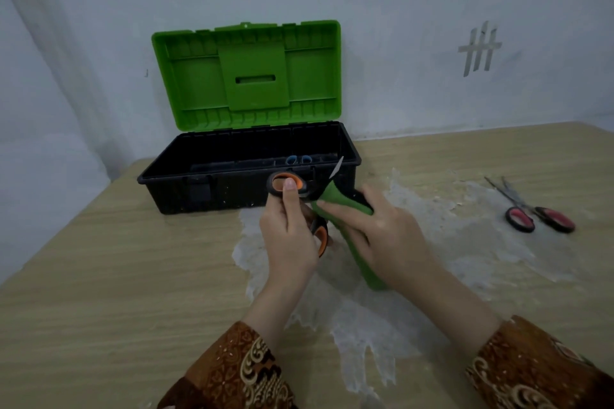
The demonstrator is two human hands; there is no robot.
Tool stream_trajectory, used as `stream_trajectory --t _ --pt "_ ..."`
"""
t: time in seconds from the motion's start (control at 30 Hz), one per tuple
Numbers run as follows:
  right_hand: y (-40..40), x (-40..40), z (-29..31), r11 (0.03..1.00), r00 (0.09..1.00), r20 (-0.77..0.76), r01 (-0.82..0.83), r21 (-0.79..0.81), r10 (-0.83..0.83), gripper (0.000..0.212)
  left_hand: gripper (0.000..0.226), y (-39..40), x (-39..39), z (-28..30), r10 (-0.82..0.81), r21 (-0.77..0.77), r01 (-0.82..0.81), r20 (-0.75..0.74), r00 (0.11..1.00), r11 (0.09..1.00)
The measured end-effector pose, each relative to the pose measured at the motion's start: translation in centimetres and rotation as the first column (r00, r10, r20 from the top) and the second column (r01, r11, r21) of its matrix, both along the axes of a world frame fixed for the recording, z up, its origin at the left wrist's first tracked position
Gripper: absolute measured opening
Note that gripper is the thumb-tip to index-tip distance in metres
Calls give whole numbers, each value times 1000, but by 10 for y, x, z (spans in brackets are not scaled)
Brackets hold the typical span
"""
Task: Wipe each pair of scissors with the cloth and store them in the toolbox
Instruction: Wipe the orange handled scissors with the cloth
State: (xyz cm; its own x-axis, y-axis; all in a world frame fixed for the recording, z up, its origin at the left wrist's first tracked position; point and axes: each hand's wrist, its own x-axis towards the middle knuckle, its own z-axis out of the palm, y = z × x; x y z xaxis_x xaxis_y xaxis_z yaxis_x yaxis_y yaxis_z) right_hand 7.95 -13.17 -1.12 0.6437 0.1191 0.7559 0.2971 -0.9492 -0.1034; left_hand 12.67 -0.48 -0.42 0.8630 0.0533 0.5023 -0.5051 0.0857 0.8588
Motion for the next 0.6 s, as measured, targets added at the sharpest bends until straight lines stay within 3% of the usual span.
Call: stream_trajectory --t 0.23,0.33,0.5,0.6 --pt "11 9 2 985 990 -41 138 101 -135 38 31 0 -2 -2 49 99 -53 40 998 994" --pt "16 3 -1 993 994 -39 102 64 -100 36 34 0 -2 -2 75 117 -84 81 994 990" --pt "26 6 0 966 965 -44 258 -33 -259 50 31 -3 -5 0 85 139 -101 114 990 985" --pt "28 6 0 962 965 -14 261 -83 -263 52 32 -2 -1 0 100 124 -112 100 990 986"
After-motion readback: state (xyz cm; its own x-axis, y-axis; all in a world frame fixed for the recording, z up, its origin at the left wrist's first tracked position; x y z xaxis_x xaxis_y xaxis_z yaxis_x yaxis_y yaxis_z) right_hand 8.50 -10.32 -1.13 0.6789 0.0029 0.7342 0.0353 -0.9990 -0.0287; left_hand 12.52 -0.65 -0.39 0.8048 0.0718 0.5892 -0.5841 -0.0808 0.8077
